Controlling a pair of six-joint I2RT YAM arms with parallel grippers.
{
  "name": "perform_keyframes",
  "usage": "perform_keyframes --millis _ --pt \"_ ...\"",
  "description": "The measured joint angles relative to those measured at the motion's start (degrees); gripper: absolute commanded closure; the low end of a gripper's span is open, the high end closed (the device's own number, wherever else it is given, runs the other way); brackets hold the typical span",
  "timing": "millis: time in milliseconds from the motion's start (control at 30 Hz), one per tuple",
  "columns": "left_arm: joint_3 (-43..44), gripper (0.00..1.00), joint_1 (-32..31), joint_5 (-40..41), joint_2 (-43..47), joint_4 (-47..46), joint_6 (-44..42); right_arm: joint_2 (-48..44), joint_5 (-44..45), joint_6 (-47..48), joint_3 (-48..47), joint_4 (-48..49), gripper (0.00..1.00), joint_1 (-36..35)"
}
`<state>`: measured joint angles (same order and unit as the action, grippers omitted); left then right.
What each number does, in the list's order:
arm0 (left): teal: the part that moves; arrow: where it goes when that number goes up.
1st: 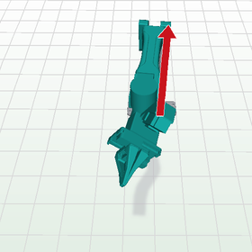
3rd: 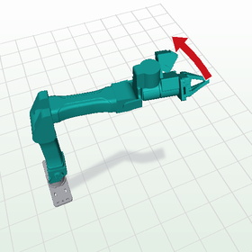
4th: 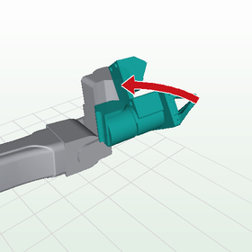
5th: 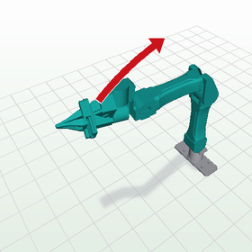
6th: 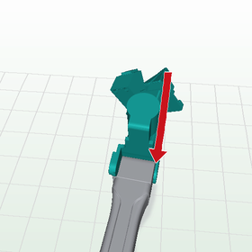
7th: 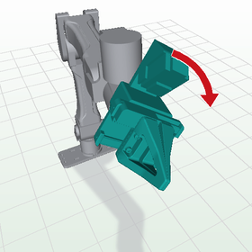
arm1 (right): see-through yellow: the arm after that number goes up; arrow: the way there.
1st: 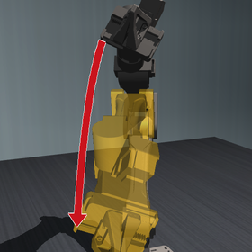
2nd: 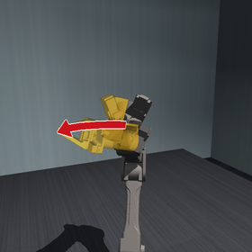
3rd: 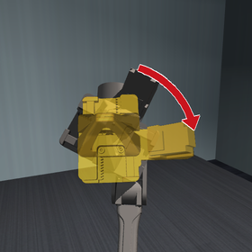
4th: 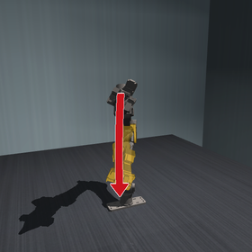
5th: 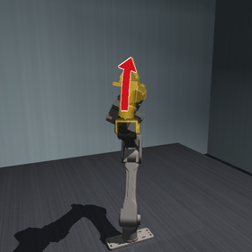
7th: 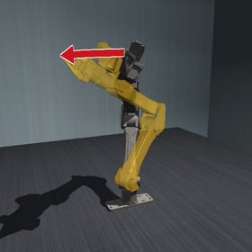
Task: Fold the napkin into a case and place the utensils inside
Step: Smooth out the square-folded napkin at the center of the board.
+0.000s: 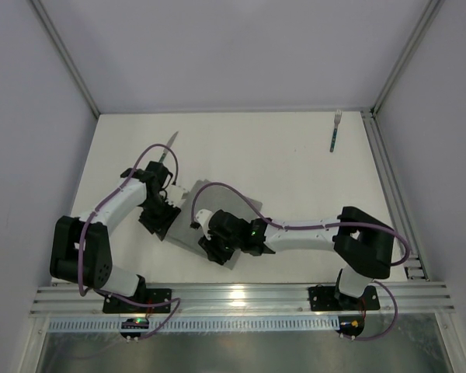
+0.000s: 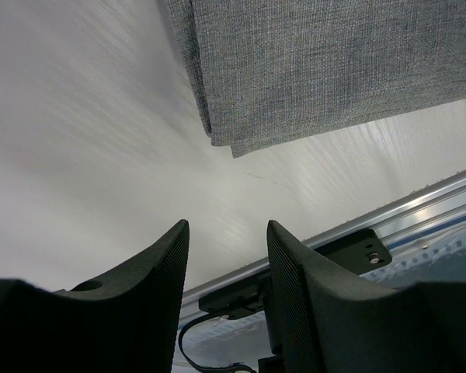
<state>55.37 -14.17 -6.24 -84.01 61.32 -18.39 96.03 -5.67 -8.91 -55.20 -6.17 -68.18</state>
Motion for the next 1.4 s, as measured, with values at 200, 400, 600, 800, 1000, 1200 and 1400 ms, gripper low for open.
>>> perform_keyframes --millis 200,400,600,800,1000,1200,1400 --pt "0.57 0.53 0.00 -0.46 -2.51 -0.46 0.07 3.58 1.62 -0.07 -0.83 -1.25 0.62 -0.04" --pt "1.86 0.53 -0.02 -1.99 -5.25 -2.86 0.35 4.37 4.74 -0.57 -0.87 -2.54 0.83 -0.13" --pt "2.03 0.56 -0.02 -3.34 -7.56 -4.74 0.24 4.37 5.66 -1.14 -0.90 -2.67 0.86 -0.35" --pt "2.14 0.66 -0.07 -6.47 -8.83 -5.09 0.28 4.35 5.81 -1.55 -0.90 -2.73 0.80 -0.42" --pt "2.47 0.83 -0.07 -7.89 -9.25 -5.14 0.07 3.89 6.27 -1.79 -0.90 -3.28 0.75 -0.50" --pt "2.47 0.98 -0.07 -8.35 -9.27 -4.83 -0.31 3.02 7.04 -1.81 -0.90 -4.20 0.75 -0.50" --pt "2.47 1.00 -0.07 -8.55 -9.27 -4.70 -0.33 2.86 7.15 -2.05 -0.90 -4.52 0.66 -0.52"
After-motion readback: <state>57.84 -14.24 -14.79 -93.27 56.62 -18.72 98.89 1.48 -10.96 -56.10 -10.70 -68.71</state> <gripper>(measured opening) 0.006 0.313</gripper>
